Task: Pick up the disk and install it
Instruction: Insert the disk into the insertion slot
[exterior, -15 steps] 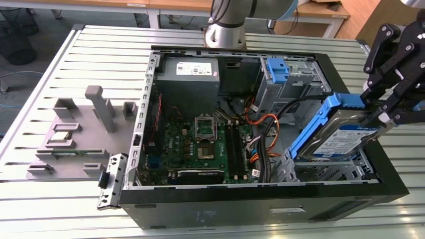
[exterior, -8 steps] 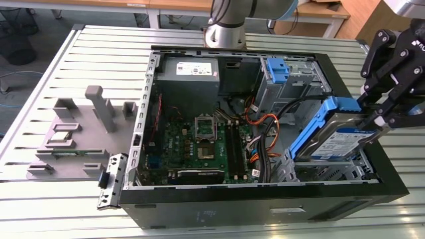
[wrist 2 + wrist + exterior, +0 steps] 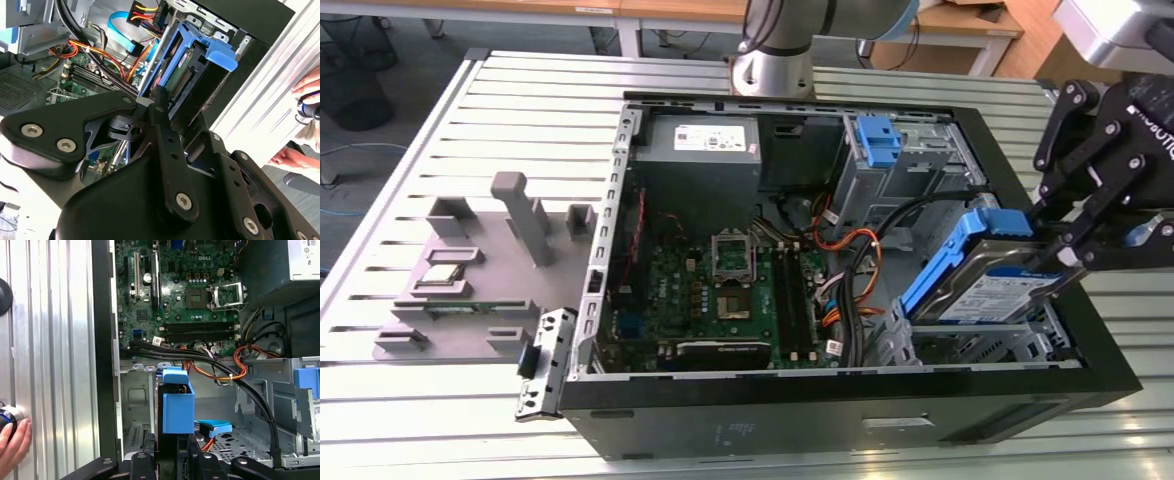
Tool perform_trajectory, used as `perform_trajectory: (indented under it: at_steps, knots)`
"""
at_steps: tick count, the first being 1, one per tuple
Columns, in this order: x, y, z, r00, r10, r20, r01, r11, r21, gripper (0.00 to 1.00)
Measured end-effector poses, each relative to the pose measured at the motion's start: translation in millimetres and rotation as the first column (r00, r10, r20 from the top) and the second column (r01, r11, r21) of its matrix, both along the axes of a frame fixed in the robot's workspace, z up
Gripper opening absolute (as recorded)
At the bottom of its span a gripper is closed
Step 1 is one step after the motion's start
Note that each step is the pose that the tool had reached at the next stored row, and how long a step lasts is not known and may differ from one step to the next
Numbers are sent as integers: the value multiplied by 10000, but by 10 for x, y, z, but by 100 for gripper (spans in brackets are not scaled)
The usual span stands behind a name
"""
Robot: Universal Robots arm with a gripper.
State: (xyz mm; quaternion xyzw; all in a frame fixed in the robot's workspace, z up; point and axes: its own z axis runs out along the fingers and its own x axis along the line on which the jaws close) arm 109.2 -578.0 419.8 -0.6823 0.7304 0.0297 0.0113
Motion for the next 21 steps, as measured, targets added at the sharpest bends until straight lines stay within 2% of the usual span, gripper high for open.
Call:
perform_trajectory:
  at_steps: [11, 20, 21]
  knots:
    - [0, 0, -192, 9999, -161, 0, 161, 9999, 0, 35]
    - [-1, -1, -201, 9998, -174, 0, 174, 9998, 2, 36]
    - [-1, -1, -200, 9999, -173, 0, 173, 9999, 0, 42]
